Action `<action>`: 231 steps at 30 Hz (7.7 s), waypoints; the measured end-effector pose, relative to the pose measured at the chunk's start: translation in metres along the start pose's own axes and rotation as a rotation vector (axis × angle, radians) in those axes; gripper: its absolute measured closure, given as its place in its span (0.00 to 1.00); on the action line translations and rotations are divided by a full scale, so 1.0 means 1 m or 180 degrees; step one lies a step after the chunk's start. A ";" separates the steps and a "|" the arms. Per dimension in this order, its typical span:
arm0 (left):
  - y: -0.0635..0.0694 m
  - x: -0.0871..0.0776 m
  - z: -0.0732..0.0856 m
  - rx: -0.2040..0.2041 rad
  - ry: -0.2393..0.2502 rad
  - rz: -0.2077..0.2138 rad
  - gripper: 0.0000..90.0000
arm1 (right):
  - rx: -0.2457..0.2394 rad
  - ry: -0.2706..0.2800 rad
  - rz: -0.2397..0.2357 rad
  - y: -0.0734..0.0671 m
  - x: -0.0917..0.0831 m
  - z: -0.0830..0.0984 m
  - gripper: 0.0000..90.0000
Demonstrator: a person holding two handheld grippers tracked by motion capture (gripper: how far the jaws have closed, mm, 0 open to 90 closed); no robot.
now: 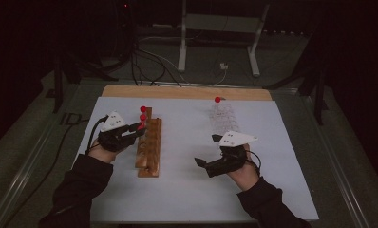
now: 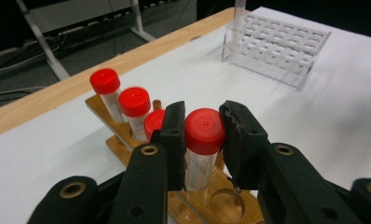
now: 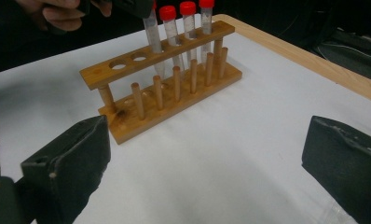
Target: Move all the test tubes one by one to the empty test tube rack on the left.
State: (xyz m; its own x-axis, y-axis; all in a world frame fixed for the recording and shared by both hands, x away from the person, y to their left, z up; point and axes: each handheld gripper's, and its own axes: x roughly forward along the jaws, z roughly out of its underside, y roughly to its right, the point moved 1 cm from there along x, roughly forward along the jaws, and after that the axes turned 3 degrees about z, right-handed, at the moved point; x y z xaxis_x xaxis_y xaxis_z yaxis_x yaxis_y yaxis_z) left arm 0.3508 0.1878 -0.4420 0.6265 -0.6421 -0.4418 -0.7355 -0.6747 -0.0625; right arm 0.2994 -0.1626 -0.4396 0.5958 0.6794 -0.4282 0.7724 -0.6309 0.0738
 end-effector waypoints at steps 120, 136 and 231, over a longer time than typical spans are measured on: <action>0.031 -0.042 0.033 0.0012 0.0322 0.0524 0.02 | 0.0362 -0.0608 0.0654 0.192 0.101 -0.003 0.84; 0.032 -0.042 0.031 0.0056 0.0288 0.0553 0.02 | 0.0349 -0.0510 0.0701 0.189 0.080 -0.018 0.84; 0.118 0.039 -0.045 0.0442 0.0144 0.1172 0.47 | -0.0376 -0.0441 -0.0349 -0.014 0.018 0.008 0.84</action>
State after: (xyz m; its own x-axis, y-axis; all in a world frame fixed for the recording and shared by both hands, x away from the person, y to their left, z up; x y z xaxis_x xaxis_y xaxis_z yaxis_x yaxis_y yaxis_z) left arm 0.3002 0.0666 -0.4267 0.3227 -0.8494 -0.4176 -0.9390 -0.3426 -0.0289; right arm 0.2977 -0.1447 -0.4559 0.4772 0.6783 -0.5587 0.8562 -0.5021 0.1217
